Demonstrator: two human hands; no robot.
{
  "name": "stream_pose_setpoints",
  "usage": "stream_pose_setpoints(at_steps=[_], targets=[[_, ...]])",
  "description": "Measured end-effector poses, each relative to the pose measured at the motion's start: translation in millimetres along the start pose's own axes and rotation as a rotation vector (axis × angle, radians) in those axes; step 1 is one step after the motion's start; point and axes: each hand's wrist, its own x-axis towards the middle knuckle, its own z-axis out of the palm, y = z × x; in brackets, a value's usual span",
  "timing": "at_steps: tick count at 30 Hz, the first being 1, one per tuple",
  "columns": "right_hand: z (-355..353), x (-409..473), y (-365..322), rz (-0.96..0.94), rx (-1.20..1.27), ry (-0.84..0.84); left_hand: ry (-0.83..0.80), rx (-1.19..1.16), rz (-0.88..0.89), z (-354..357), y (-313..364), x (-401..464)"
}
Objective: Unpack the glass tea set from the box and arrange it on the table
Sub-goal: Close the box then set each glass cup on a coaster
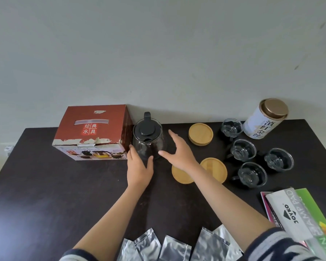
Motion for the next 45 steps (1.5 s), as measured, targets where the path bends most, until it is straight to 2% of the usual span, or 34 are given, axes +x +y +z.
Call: stream_pose_setpoints(at_steps=[4, 9, 13, 17, 19, 22, 24, 26, 28, 31, 34, 38, 45], targets=[[-8, -51, 41, 0.049, -0.315, 0.174, -0.035, 0.112, 0.015, 19, -15, -27], [-2, -101, 96, 0.048, -0.418, 0.308, -0.158, 0.336, 0.155, 43, -25, -48], [-3, -110, 112, 0.091, -0.519, 0.325, -0.225, 0.588, 0.236, 56, -36, -52], [0, -112, 124, 0.120, -0.519, 0.274, -0.192, 0.614, 0.255, 61, -41, -52], [-1, -111, 122, 0.072, -0.497, 0.318, -0.185, 0.620, 0.259, 62, -42, -52], [-12, -93, 108, -0.099, -0.446, 0.421, -0.180, 0.625, 0.258, 63, -43, -51], [-25, -62, 91, -0.118, -0.371, 0.465, -0.172, 0.623, 0.261, 63, -44, -51], [-41, -24, 73, -0.045, -0.330, 0.410, -0.168, 0.624, 0.266, 64, -44, -51], [-56, 15, 59, 0.088, -0.361, 0.277, -0.164, 0.623, 0.268, 65, -45, -50], [-73, 54, 47, 0.283, -0.553, 0.082, -0.156, 0.613, 0.264, 66, -47, -49], [-79, 72, 42, 0.369, -0.659, -0.050, -0.139, 0.593, 0.270, 68, -49, -48], [-80, 79, 39, 0.416, -0.642, -0.078, -0.129, 0.589, 0.276, 68, -50, -48], [-57, 79, 29, 0.298, -0.635, -0.067, -0.120, 0.588, 0.275, 68, -49, -48]])
